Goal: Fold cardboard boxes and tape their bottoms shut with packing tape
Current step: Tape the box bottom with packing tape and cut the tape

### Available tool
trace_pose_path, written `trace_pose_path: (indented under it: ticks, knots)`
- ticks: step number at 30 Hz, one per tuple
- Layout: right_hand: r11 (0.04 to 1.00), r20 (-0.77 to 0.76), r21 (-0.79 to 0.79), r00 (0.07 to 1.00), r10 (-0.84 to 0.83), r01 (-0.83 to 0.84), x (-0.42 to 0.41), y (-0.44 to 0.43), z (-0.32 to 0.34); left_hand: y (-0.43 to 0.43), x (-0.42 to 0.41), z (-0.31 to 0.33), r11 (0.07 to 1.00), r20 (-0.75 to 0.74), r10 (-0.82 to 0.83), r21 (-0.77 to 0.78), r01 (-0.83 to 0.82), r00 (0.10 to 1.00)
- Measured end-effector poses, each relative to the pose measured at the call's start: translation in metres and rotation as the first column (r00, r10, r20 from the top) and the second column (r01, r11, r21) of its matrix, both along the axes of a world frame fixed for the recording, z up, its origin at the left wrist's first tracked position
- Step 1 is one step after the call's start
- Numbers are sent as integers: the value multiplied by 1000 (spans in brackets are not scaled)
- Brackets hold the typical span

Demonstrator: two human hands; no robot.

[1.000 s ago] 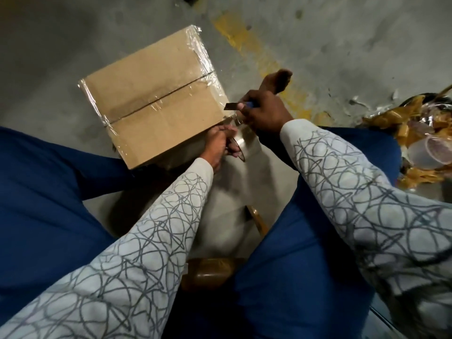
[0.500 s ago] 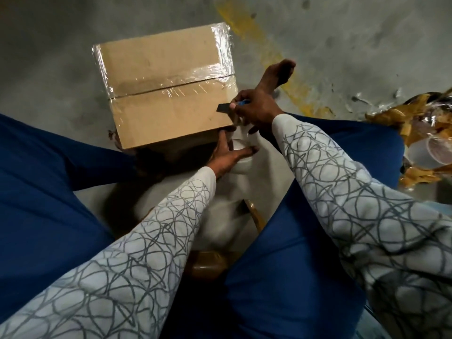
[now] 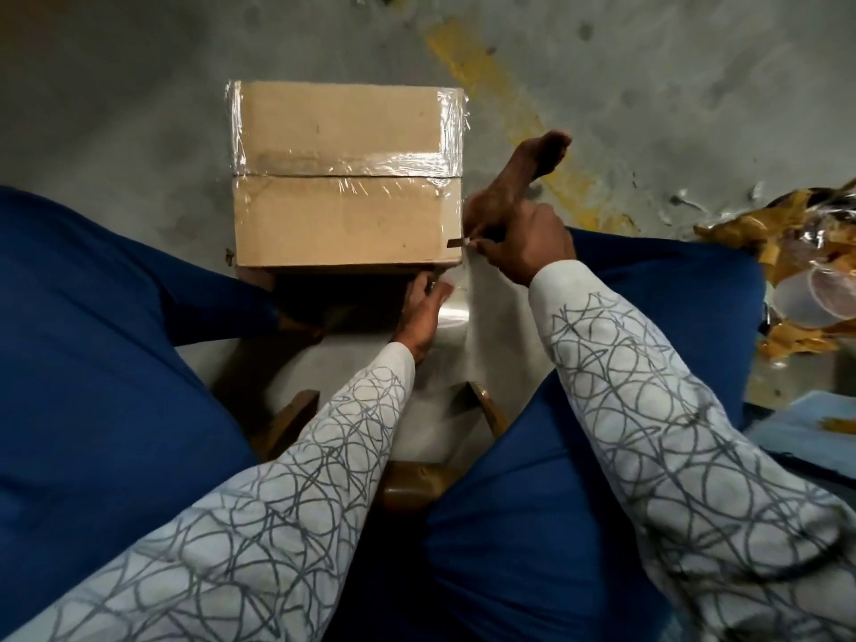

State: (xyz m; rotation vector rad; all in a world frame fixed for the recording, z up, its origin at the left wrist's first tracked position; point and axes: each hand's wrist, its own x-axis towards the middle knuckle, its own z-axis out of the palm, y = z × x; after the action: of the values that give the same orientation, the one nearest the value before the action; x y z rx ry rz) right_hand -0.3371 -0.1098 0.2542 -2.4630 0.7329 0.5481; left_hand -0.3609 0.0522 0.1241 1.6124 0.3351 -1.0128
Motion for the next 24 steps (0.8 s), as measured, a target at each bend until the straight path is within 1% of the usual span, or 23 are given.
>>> trace_pose_path:
  ticks: [4, 9, 13, 15, 18, 20, 22, 23, 24]
  knots:
    - [1000, -66, 1, 998, 15, -15, -14, 9, 2, 6, -5, 16, 1000, 35, -20, -19, 20, 999]
    - [999, -80, 31, 996, 43, -41, -16, 14, -1, 14, -9, 14, 999, 9, -38, 33, 38, 999]
    - [996, -121, 49, 990, 77, -71, -18, 25, -7, 18, -5, 16, 999, 10, -43, -11, 44, 999]
    - [996, -124, 50, 989, 82, -77, -19, 29, -9, 18, -1, 16, 999, -15, -28, -34, 27, 1000]
    - [995, -126, 4, 987, 102, -103, -16, 35, -9, 18, -1, 17, 1000, -67, -12, -23, 11, 998]
    - [982, -142, -60, 975, 168, -178, -17, 41, -8, 19, -2, 16, 1000, -87, -25, 15, 27, 996]
    - [949, -185, -124, 946, 265, -290, -22, 44, -9, 22, -3, 14, 997, -71, -63, 43, 66, 995]
    - [935, -211, -145, 934, 289, -322, -25, 44, -9, 24, -3, 16, 995, -57, -78, 53, 81, 995]
    - [935, -227, -155, 933, 280, -319, -26, 41, -10, 25, -1, 19, 995, -44, -82, 58, 85, 996]
